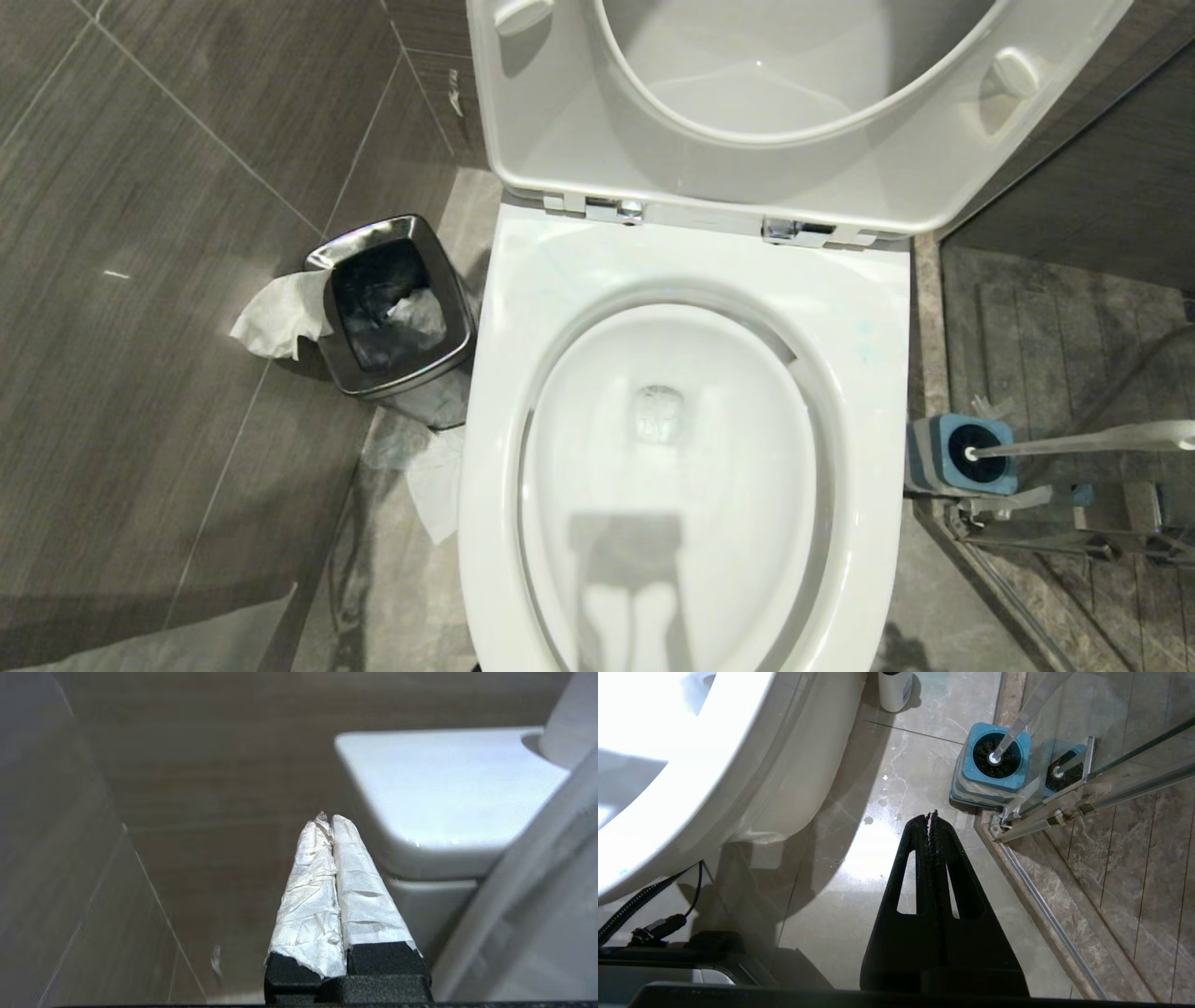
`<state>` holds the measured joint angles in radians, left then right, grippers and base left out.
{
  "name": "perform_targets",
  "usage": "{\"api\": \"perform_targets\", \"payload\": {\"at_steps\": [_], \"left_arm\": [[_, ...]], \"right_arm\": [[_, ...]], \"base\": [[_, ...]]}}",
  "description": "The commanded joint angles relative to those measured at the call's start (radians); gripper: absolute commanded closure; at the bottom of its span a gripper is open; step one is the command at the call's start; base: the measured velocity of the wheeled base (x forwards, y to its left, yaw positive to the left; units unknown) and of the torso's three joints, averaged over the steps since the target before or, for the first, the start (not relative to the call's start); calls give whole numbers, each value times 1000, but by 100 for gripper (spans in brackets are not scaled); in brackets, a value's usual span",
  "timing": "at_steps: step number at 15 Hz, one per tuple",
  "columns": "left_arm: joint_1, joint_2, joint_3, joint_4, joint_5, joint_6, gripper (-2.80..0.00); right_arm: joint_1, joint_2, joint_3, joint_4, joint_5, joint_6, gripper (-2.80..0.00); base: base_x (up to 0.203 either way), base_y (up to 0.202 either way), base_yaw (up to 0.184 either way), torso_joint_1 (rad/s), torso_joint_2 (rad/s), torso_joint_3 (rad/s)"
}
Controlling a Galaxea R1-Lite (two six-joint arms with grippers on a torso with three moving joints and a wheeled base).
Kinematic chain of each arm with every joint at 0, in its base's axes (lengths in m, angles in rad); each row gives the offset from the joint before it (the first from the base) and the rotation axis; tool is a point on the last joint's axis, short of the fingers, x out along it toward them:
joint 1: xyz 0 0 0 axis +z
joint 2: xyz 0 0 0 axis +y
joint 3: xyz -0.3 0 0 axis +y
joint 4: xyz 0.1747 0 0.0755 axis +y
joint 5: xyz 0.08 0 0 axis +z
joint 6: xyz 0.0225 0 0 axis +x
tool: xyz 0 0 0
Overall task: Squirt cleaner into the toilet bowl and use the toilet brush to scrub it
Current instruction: Flush the toilet, then close the toilet lid
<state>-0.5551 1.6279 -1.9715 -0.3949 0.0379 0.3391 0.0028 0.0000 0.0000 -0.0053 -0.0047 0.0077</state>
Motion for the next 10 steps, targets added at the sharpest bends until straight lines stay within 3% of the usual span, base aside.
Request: {"api": "perform_targets", "payload": {"at_steps": [1, 8, 10], "left_arm": [[3, -66, 0, 112, -2, -12, 0], [2, -187, 47, 618, -9, -87, 0], [3, -195, 46, 711, -8, -142, 0]], "right_arm": [[0, 2, 0, -1, 0, 0, 0], [0, 2, 0, -1, 0, 0, 0], [0, 2, 0, -1, 0, 0, 0]], "base": [[0, 0, 0, 0, 0, 0], [0, 0, 0, 0, 0, 0], [0, 0, 0, 0, 0, 0]]}}
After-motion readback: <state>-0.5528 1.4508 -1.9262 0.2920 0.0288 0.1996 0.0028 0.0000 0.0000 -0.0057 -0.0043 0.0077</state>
